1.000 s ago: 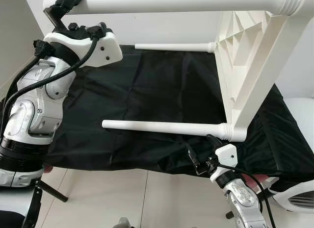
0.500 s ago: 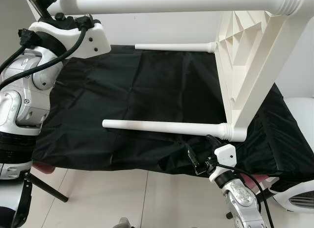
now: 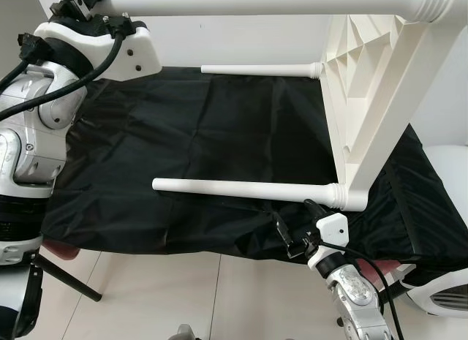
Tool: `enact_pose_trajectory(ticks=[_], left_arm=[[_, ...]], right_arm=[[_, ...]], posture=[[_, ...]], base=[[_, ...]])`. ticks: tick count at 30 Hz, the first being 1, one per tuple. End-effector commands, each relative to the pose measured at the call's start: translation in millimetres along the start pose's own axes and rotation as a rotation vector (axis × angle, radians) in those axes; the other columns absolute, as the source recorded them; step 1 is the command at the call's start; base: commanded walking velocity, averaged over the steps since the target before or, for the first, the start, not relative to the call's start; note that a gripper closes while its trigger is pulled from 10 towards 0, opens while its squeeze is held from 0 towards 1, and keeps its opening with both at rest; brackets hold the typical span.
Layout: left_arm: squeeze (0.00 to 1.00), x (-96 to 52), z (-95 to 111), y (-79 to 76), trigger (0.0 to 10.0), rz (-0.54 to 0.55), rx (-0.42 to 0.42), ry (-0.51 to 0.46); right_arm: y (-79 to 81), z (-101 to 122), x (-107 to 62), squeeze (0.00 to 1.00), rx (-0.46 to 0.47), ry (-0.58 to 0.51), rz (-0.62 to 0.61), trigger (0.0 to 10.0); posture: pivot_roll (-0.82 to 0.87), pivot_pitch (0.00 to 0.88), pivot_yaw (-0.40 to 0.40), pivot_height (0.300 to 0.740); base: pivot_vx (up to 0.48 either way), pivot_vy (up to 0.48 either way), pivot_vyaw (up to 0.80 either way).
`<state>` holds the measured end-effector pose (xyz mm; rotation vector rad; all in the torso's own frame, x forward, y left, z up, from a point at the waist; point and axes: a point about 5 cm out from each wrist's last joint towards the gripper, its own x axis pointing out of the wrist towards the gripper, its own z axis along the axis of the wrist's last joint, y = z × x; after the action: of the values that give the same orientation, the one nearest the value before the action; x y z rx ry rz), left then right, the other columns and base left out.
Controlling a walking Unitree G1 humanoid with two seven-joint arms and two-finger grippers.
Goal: Building children table
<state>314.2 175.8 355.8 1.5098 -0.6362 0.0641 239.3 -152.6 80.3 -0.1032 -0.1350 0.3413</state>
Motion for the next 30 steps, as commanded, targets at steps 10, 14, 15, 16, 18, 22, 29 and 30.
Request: enact_pose_trajectory(ticks=[10, 14, 15, 16, 18, 22, 29, 30], left_arm=[[0.0, -7.4, -22.4, -5.1, 0.0, 0.018, -0.016, 0.099], [0.0, -15.9, -41.9, -13.4, 0.0, 0.005, -0.058, 0.2], [0.0, -15.9, -41.9, -13.4, 0.0, 0.005, -0.058, 0.2], [0.0, -15.9, -41.9, -13.4, 0.0, 0.005, -0.058, 0.2], [0.0, -19.2, -47.3, -15.2, 10.0, 0.014, -0.069, 0.229], [0.0, -23.6, -56.1, -13.3, 10.0, 0.044, -0.089, 0.277], [0.0, -27.9, -68.8, -15.1, 10.0, 0.059, -0.152, 0.335], [0.0, -27.9, -68.8, -15.1, 10.0, 0.059, -0.152, 0.335]], right_arm=[[0.0, -3.3, -3.7, 0.0, 0.008, 0.009, -0.033, 10.0], [1.0, -5.7, -5.4, 0.0, 0.039, 0.015, -0.048, 10.0], [1.0, -5.7, -5.4, 0.0, 0.039, 0.015, -0.048, 10.0], [1.0, -5.7, -5.4, 0.0, 0.039, 0.015, -0.048, 10.0], [2.8, -8.2, -7.5, 0.0, 0.067, 0.024, -0.046, 10.0], [4.5, -17.0, -17.4, 0.0, 0.137, 0.06, -0.05, 10.0], [3.6, -20.2, -19.9, 0.0, 0.233, 0.072, -0.063, 10.0], [3.6, -20.2, -19.9, 0.0, 0.233, 0.072, -0.063, 10.0]], posture=[[0.02, 0.0, 0.04, 0.74], [0.02, 0.0, 0.04, 0.74], [0.02, 0.0, 0.04, 0.74], [0.02, 0.0, 0.04, 0.74], [0.01, 0.0, 0.038, 0.74], [0.01, 0.0, 0.039, 0.74], [0.0, 0.0, 0.047, 0.74], [0.0, 0.0, 0.047, 0.74]], base=[[0.0, 0.0, 0.0], [0.0, 0.0, 0.0], [0.0, 0.0, 0.0], [0.0, 0.0, 0.0], [0.0, 0.0, 0.0], [0.0, 0.0, 0.0], [0.0, 0.0, 0.0], [0.0, 0.0, 0.0]])
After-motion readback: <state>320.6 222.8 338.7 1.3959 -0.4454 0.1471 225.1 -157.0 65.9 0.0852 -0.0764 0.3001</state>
